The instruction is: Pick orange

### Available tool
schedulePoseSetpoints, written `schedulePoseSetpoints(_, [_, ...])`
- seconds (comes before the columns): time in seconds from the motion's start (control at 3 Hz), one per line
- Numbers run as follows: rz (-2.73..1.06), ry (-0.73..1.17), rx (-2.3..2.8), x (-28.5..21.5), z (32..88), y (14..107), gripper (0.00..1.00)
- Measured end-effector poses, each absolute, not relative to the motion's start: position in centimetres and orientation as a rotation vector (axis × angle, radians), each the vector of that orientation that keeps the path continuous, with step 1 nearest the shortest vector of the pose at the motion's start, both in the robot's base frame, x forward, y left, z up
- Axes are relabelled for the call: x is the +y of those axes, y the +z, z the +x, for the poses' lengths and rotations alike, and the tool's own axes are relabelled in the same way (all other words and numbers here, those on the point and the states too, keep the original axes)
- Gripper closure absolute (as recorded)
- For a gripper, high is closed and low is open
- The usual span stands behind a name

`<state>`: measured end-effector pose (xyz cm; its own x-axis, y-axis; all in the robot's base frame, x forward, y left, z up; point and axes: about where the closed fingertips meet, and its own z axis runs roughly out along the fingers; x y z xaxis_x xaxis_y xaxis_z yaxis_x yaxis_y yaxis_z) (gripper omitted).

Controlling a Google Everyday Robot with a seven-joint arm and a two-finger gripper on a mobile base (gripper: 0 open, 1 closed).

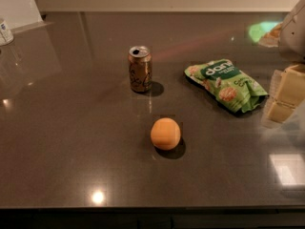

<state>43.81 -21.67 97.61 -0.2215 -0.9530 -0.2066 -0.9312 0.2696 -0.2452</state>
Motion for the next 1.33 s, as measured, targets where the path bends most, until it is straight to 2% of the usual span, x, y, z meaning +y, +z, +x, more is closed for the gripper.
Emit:
schedulePoseSetpoints(0.67, [-1.734, -0.086, 2.187, -20.4, 43.8, 97.8, 0.00])
schedulePoseSetpoints(1.33, [-1.821, 0.055, 2.094, -15.3, 43.0, 94.8, 0.00])
